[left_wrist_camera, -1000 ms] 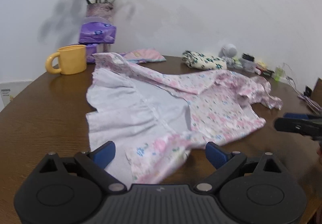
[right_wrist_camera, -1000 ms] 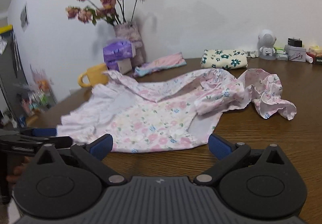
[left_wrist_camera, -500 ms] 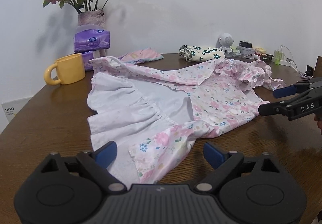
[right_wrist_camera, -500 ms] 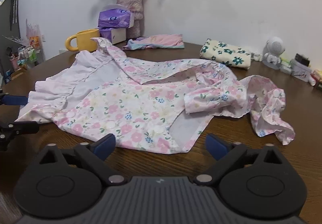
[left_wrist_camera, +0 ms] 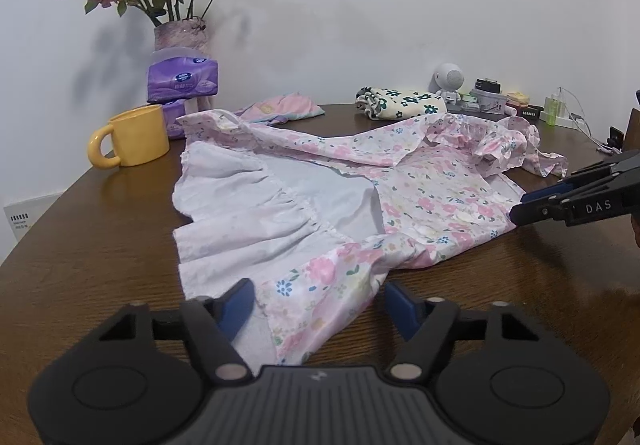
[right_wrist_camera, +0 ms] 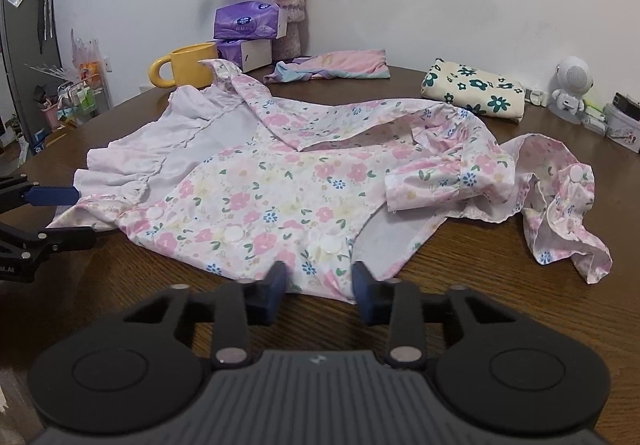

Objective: Fold clothes

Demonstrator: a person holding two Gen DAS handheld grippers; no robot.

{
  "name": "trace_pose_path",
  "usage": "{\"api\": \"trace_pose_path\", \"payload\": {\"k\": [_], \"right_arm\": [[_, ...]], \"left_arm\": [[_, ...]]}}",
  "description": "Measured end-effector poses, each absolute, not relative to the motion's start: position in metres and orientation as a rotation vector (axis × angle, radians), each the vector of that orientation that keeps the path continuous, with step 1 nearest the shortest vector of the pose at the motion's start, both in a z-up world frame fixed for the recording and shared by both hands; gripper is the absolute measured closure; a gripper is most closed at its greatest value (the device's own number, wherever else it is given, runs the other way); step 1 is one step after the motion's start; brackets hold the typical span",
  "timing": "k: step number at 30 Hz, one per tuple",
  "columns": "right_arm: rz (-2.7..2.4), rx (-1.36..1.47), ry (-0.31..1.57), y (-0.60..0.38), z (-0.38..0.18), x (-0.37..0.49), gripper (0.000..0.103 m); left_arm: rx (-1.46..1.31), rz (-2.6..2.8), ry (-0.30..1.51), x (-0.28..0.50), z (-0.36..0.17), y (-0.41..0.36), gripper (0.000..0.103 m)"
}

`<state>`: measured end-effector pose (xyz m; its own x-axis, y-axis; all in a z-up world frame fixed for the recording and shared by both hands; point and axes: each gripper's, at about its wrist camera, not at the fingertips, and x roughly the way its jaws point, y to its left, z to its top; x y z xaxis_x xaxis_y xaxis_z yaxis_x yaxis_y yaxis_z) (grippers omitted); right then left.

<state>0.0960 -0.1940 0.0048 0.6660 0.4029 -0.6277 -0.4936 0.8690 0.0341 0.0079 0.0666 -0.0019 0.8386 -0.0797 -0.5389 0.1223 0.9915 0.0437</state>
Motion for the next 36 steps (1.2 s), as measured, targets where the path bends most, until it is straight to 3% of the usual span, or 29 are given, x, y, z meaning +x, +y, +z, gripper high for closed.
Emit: {"api": "trace_pose_path", "payload": {"k": [2, 3, 5, 7, 13, 22, 25, 26, 28, 29, 36], "right_arm": [[0.506, -0.134, 0.677, -0.196, 0.005, 0.095, 0.083], [0.509, -0.127, 0.68, -0.197, 0.005, 0.095, 0.088], [0.52, -0.107, 0.685, -0.2, 0.006, 0.092, 0.094], [0.53, -0.086, 0.689, -0.203, 0.007, 0.088, 0.1], [0.577, -0.042, 0.701, -0.215, 0.012, 0.07, 0.102], [0.597, -0.014, 0.677, -0.223, 0.018, 0.023, 0.101], [0.577, -0.026, 0.648, -0.223, 0.021, 0.015, 0.095], [0.566, -0.027, 0.638, -0.223, 0.022, 0.017, 0.092], [0.548, -0.031, 0.622, -0.223, 0.023, 0.025, 0.069], [0.54, -0.039, 0.616, -0.221, 0.022, 0.03, 0.064], [0.543, -0.103, 0.628, -0.208, 0.013, 0.069, 0.063]], "left_arm": [[0.081, -0.116, 0.571, 0.008, -0.002, 0.066, 0.062], [0.079, -0.122, 0.572, 0.007, -0.002, 0.066, 0.065], [0.078, -0.134, 0.572, 0.005, 0.0, 0.066, 0.085], [0.083, -0.145, 0.57, 0.001, 0.002, 0.068, 0.089], [0.136, -0.152, 0.555, -0.02, 0.009, 0.073, 0.093], [0.111, -0.152, 0.559, -0.052, 0.016, 0.089, 0.096], [0.107, -0.15, 0.557, -0.055, 0.017, 0.09, 0.087], [0.116, -0.15, 0.549, -0.056, 0.018, 0.088, 0.075], [0.137, -0.153, 0.533, -0.056, 0.019, 0.082, 0.061], [0.146, -0.153, 0.528, -0.055, 0.019, 0.08, 0.058], [0.168, -0.131, 0.553, -0.03, 0.012, 0.073, 0.055]]}}
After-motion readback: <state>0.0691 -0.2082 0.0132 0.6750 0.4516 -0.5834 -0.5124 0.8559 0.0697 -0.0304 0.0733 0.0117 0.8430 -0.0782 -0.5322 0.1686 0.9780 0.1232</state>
